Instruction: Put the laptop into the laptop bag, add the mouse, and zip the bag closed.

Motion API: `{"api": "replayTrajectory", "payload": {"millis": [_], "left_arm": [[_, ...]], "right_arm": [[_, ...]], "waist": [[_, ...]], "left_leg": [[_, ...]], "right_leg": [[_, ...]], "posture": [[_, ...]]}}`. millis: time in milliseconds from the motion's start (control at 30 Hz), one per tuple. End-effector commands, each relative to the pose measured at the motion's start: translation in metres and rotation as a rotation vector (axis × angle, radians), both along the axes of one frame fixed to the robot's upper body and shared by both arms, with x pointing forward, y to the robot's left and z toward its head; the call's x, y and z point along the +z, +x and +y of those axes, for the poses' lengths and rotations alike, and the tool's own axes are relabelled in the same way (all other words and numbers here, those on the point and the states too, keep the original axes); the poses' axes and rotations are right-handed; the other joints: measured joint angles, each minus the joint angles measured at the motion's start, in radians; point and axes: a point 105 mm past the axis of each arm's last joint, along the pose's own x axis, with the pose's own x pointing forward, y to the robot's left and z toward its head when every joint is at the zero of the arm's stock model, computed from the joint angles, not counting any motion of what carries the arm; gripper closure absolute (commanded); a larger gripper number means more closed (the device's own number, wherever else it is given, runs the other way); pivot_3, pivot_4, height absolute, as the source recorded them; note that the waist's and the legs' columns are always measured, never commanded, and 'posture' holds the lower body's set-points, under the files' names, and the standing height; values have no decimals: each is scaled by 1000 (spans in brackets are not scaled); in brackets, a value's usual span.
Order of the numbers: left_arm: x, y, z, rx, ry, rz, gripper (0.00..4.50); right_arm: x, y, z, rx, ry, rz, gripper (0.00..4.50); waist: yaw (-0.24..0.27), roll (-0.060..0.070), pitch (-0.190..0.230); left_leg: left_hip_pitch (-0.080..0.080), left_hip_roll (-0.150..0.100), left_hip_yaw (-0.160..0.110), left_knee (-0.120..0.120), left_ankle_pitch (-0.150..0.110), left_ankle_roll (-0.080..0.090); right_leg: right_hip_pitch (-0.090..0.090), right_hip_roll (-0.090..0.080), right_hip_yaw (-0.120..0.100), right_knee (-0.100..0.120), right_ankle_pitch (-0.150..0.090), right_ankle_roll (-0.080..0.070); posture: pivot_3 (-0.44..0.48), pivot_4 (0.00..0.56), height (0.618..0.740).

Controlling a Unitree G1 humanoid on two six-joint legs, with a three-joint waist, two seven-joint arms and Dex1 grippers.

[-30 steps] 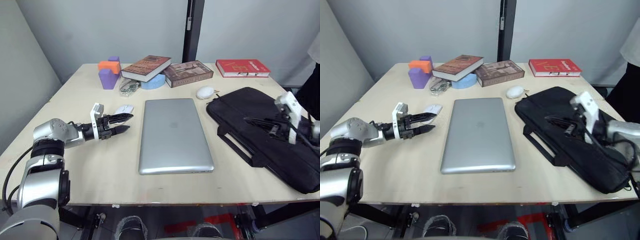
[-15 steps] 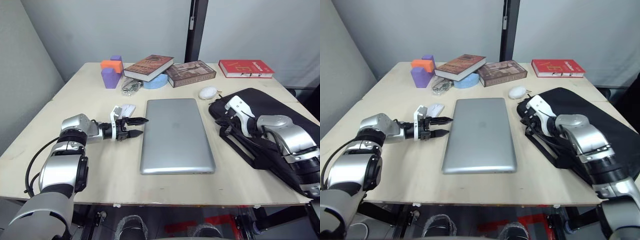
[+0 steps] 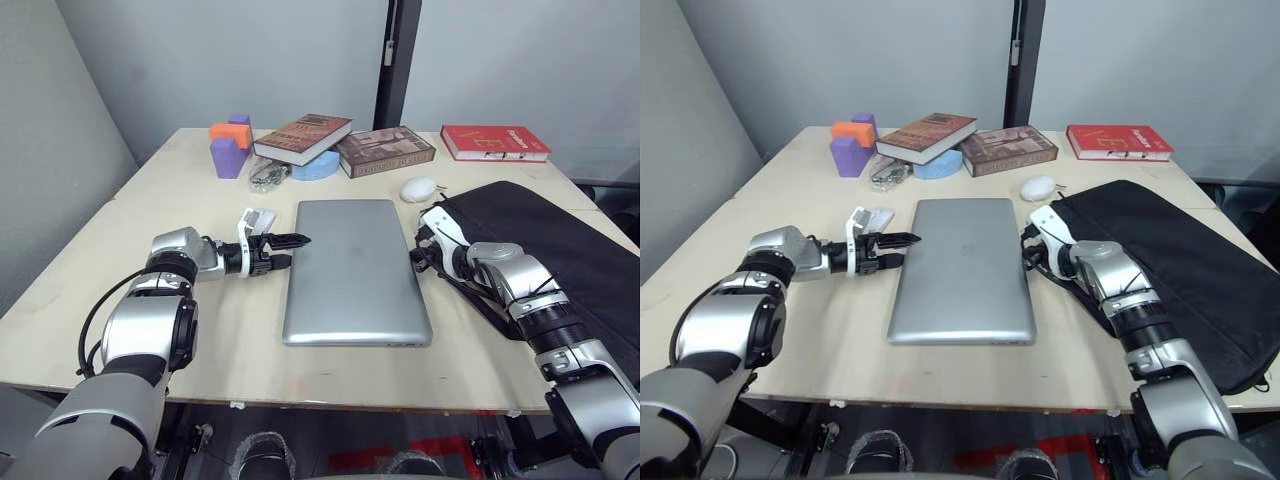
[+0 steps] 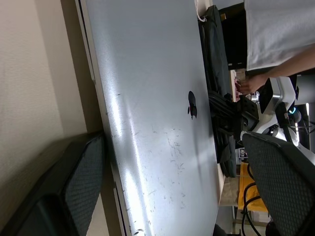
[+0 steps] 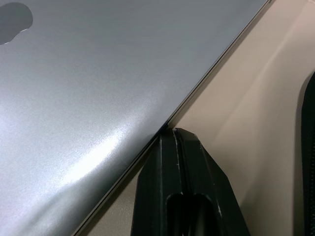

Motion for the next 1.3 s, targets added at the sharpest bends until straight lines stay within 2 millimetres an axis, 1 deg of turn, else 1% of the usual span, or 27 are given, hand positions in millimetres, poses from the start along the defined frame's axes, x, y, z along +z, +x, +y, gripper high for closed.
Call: {"api": "replayTrajectory", "payload": {"millis": [33, 67, 100, 167, 233, 333, 400, 467, 567, 700, 733, 867, 900, 1067, 1133, 1200, 1300], "left_arm": [[-5, -8, -20, -78, -29, 45, 0], [-3, -8, -21, -84, -38, 42, 0], [3, -8, -22, -107, -63, 12, 0], [17, -8, -23, -132, -127, -38, 0], [25, -7, -22, -138, -156, -60, 0], [29, -8, -21, -149, -164, -73, 0], [29, -9, -21, -156, -164, -75, 0], [31, -10, -20, -170, -171, -79, 0], [31, -10, -16, -164, -155, -81, 875], [41, -10, -7, -168, -170, -113, 2225], [43, -9, -5, -162, -165, -123, 2629], [49, -10, -3, -172, -163, -130, 4007], [49, -11, -2, -179, -159, -127, 4201], [41, -21, -2, -227, -127, -91, 4207], [42, -23, -1, -232, -129, -89, 4207], [47, -21, 1, -218, -136, -98, 4207], [66, -22, 5, -219, -190, -128, 4207]], "right_arm": [[11, -8, 30, 117, 97, -2, 4469], [13, -9, 32, 128, 110, -2, 4469], [17, -11, 34, 140, 132, -4, 4469], [17, -13, 32, 143, 148, 3, 4469], [17, -15, 30, 142, 169, 17, 4469], [21, -17, 34, 159, 221, 28, 4469], [21, -18, 35, 168, 219, 31, 4469], [18, -16, 32, 150, 201, 32, 4469], [17, -13, 27, 130, 194, 32, 4500], [19, -11, 23, 127, 188, 25, 4500], [20, -11, 22, 125, 185, 21, 4500], [25, -9, 19, 123, 185, 6, 4500], [28, -8, 19, 123, 190, -7, 4500], [45, -10, 17, 138, 210, -61, 4500], [54, -12, 16, 147, 221, -88, 4500], [69, -17, 15, 163, 233, -132, 4500], [93, -27, 8, 190, 230, -216, 4500]], "waist": [[0, 0, 0], [-1, 0, 0], [-1, 0, 0], [-2, 0, 0], [-5, 0, 0], [-14, 0, 1], [-16, 1, 1], [-16, 1, 1], [-15, 1, 2], [-12, 1, 2], [-12, 1, 2], [-10, 1, 4], [-7, 1, 4], [-4, 1, 4], [-2, 1, 4], [0, 1, 4], [5, 1, 4]], "left_leg": [[0, 0, 0, 0, 0, 0], [-1, 0, -1, -1, 0, 0], [-2, 0, -1, -2, 3, -4], [-3, 0, -2, -4, 4, -4], [-7, 0, -3, -5, 4, -4], [-9, 0, -4, -12, 5, -5], [-8, 1, -4, -16, 5, -6], [-8, 3, -5, -19, 6, -8], [-8, 3, -6, -20, 6, -8], [-9, 3, -6, -19, 6, -8], [-9, 3, -6, -19, 6, -8], [-9, 3, -6, -19, 6, -8], [-9, 3, -7, -19, 6, -8], [-10, 3, -7, -19, 6, -8], [-10, 3, -7, -19, 6, -8], [-13, 3, -9, -19, 6, -8], [-15, 3, -11, -18, 8, -5]], "right_leg": [[0, 0, 0, -1, 0, 0], [0, 0, -1, -2, 0, 0], [0, 0, -2, -4, 0, 0], [0, 1, -3, -8, 0, 0], [-1, 1, -5, -12, 0, 0], [-2, 2, -8, -18, 0, -1], [-3, 2, -11, -18, -1, -3], [-3, 3, -16, -18, -1, -3], [-3, 2, -18, -19, -3, -5], [-3, 2, -19, -19, -4, -7], [-3, 1, -19, -19, -4, -7], [-3, 1, -19, -19, -4, -7], [-3, 1, -20, -19, -4, -7], [-3, 1, -21, -19, -4, -8], [-3, 1, -21, -19, -4, -8], [-4, 1, -23, -19, -4, -8], [-4, 1, -24, -19, -4, -8]], "posture": [[0, 150, 730], [0, 150, 730], [0, 150, 730], [0, 150, 730], [0, 150, 730], [0, 150, 730], [0, 150, 730], [0, 150, 730], [0, 150, 730], [0, 150, 730], [0, 150, 730], [0, 150, 730], [0, 150, 730], [0, 150, 730], [0, 150, 730], [0, 150, 730], [0, 150, 730]]}}
